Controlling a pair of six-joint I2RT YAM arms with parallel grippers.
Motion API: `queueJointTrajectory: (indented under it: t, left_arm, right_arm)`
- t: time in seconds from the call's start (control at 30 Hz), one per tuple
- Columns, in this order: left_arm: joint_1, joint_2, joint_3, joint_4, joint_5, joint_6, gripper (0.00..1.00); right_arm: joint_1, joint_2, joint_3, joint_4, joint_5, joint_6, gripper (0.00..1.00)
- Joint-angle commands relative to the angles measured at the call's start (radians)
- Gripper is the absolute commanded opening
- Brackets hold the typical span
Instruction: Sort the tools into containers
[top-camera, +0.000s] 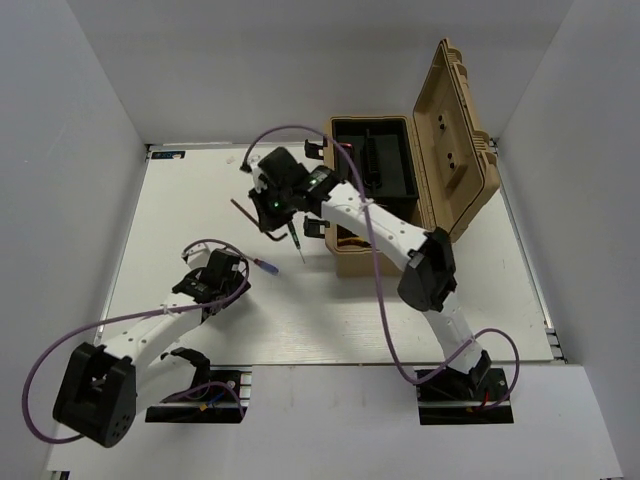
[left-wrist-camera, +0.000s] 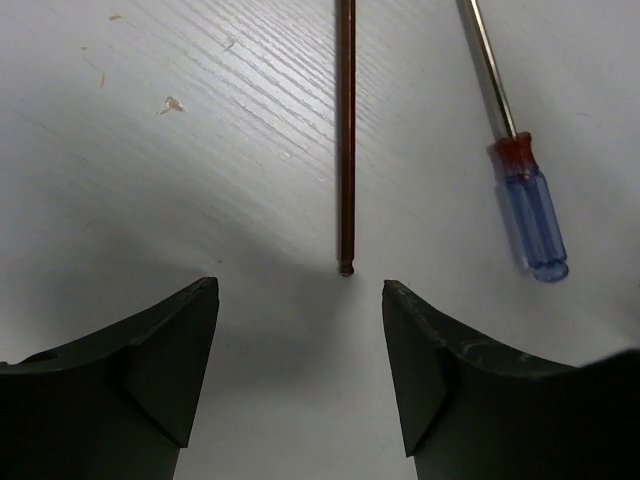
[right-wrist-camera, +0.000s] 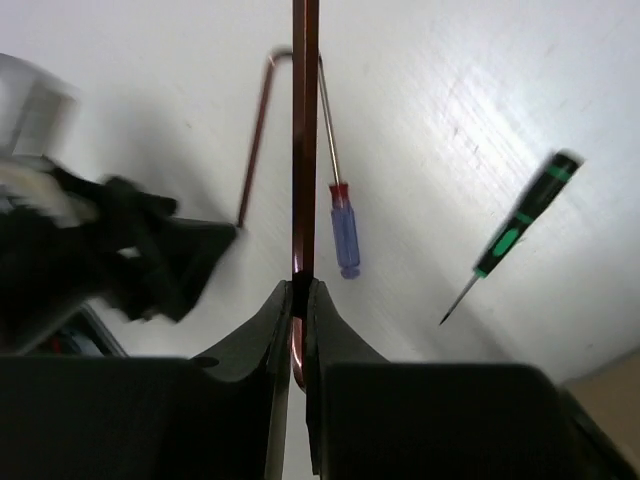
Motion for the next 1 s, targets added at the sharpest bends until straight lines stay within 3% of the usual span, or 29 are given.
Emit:
queueJointTrajectory:
  t: [0.0, 0.07, 0.27, 0.33, 0.53, 0.97]
  left_arm:
    - [0.007, 0.066, 0.047, 0.090, -0.027, -0.018, 0.75]
    - [0.016, 0.134, 0.087, 0.090, -0.056, -0.007, 0.74]
    - [0.044, 0.243, 0.190, 0.064, -0.092, 0.030, 0.73]
    - [0.044, 0.252, 0.190, 0.064, -0.092, 0.039, 0.73]
    - [0.076, 0.284, 0.199, 0.073, -0.081, 0.068, 0.73]
    - [0.117, 0.333, 0.217, 0.102, -0.041, 0.108, 0.71]
  right_arm:
    - [-0.022, -0.118, 0.090, -0.006, -0.024, -0.028, 0.00]
    - [-0.044, -0.140, 0.104, -0.005, 0.014, -0.047, 0.00]
    - [-0.171, -0.252, 0.074, 0.081, 0.457, -0.111, 0.00]
    - [-0.203, -0.255, 0.065, 0.093, 0.484, -0.114, 0.00]
    - [-0.343, -0.250, -0.031, 0.115, 0.493, -0.073, 0.00]
    - [-0.406, -0.145, -0.061, 0.095, 0.312, 0.005, 0.00]
